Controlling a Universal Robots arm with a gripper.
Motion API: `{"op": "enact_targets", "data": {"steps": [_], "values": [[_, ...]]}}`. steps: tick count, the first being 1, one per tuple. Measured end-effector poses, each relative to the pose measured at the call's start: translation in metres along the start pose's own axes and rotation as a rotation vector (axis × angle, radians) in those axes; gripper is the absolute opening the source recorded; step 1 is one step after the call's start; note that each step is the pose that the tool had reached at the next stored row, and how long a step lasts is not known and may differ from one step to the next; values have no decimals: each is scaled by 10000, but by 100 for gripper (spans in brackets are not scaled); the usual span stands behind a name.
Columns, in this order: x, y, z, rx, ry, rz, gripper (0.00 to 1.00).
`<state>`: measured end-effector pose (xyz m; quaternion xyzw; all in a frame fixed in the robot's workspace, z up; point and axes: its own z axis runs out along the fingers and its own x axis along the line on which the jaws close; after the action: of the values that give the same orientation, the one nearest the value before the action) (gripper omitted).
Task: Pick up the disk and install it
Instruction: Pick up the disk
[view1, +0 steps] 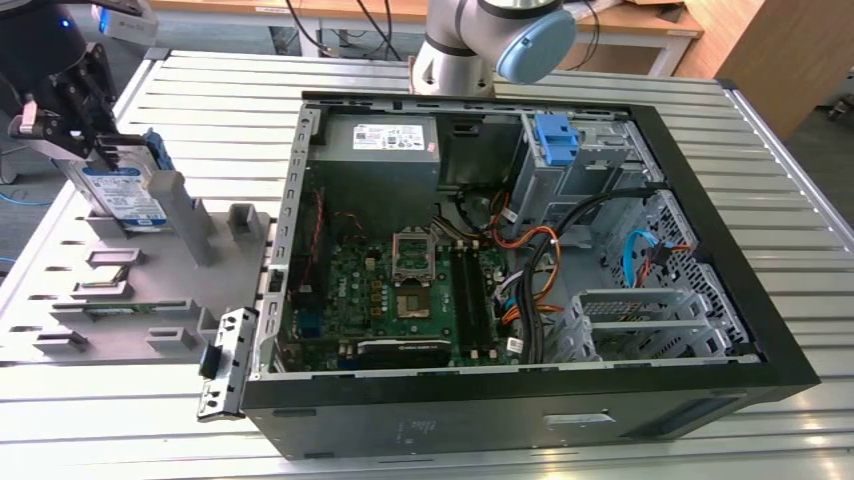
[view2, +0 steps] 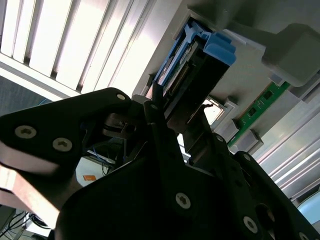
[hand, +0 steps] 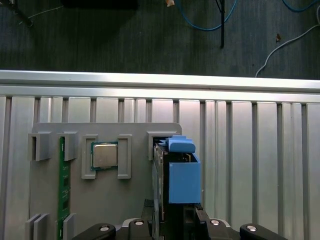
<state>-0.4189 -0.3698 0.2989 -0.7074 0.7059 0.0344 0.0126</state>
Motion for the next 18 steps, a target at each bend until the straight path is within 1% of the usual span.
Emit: {"op": "enact_targets", "data": {"steps": [6,8,9,18], "values": [[0,0,0,0,-1,0,42],[0,0,0,0,-1,0,41],[0,0,0,-1,-1,0,35],[0,0,0,0,-5,-1,35]]}}
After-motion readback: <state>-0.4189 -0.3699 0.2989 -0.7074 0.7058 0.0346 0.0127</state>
